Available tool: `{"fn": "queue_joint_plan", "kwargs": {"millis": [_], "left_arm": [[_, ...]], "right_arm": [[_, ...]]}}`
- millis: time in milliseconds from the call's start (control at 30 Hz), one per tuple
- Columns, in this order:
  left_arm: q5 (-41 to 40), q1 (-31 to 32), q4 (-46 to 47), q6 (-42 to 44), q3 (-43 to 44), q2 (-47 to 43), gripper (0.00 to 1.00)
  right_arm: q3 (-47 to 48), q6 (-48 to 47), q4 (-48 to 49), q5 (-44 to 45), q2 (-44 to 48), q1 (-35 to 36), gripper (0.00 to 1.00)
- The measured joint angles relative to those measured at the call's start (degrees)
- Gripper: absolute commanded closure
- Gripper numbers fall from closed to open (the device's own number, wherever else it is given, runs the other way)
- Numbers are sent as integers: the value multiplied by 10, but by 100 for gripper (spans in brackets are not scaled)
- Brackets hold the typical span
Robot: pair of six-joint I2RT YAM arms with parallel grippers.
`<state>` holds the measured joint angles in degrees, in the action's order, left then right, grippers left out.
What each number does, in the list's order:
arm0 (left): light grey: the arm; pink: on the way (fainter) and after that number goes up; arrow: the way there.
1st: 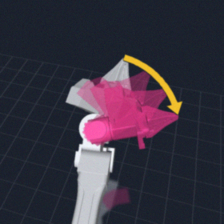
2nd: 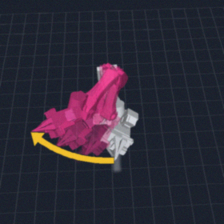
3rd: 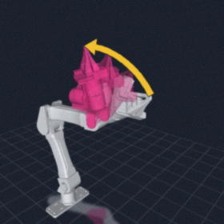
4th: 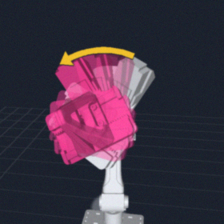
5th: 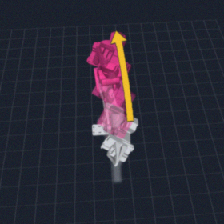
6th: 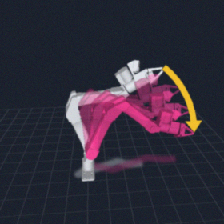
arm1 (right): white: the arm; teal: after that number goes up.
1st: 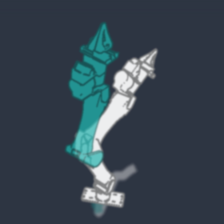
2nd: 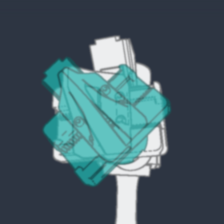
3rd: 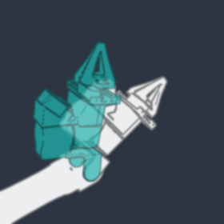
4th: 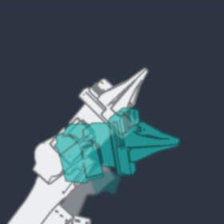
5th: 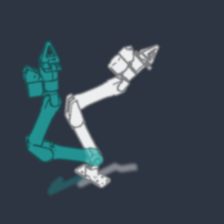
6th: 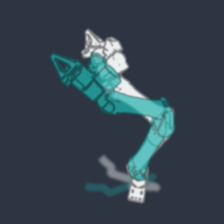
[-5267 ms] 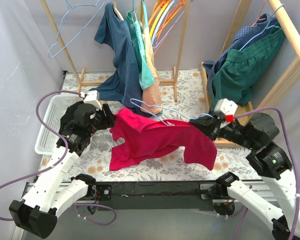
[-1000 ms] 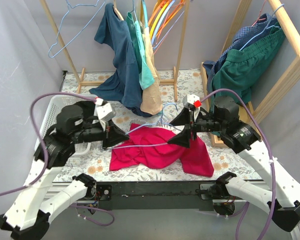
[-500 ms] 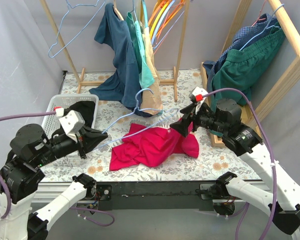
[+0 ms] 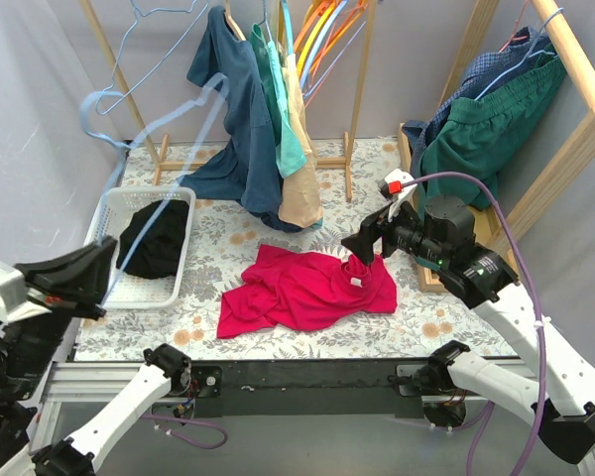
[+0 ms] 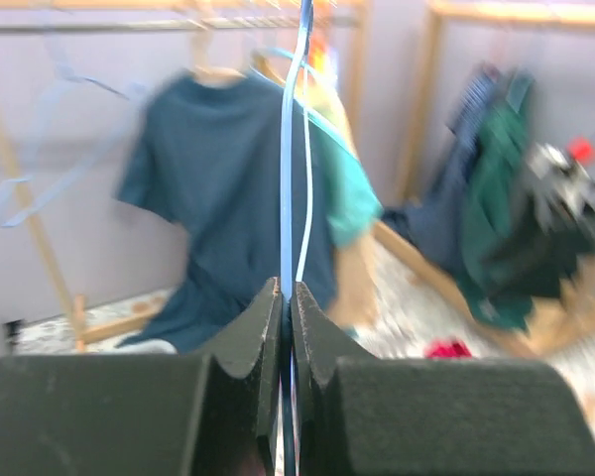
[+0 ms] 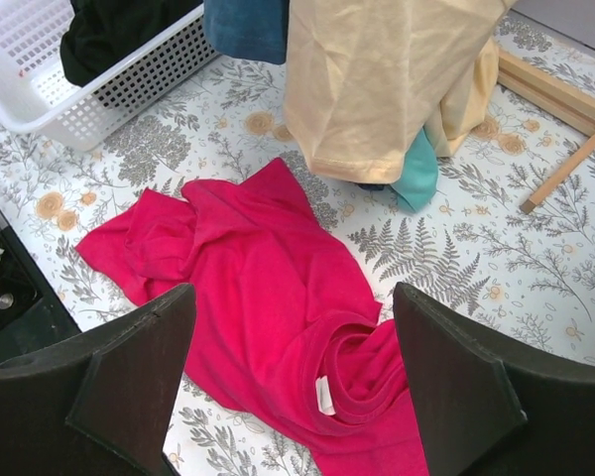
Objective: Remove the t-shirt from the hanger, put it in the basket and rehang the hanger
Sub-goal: Remove the T-shirt from the clothesline, then place the hanger at the clothesline.
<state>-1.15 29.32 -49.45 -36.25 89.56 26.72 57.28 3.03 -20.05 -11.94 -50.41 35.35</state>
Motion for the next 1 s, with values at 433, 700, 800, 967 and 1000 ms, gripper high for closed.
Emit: {"fn": "queue_joint_plan", "kwargs": {"millis": [433, 700, 800, 967, 1000], "left_arm": [[-303, 0, 148, -57, -11, 269, 100], [-316, -23, 236, -39, 4, 428, 100], [-276, -83, 254, -51, 56, 473, 100], [-210, -177, 277, -69, 111, 517, 100], [-195, -189, 277, -71, 123, 525, 100]], "right_arm": [[5, 9, -27, -13, -34, 0, 14], [14, 26, -34, -12, -51, 17, 14], [13, 33, -30, -13, -50, 24, 14], [-6, 48, -13, -23, -45, 31, 14], [-10, 49, -10, -25, -44, 32, 15]]}}
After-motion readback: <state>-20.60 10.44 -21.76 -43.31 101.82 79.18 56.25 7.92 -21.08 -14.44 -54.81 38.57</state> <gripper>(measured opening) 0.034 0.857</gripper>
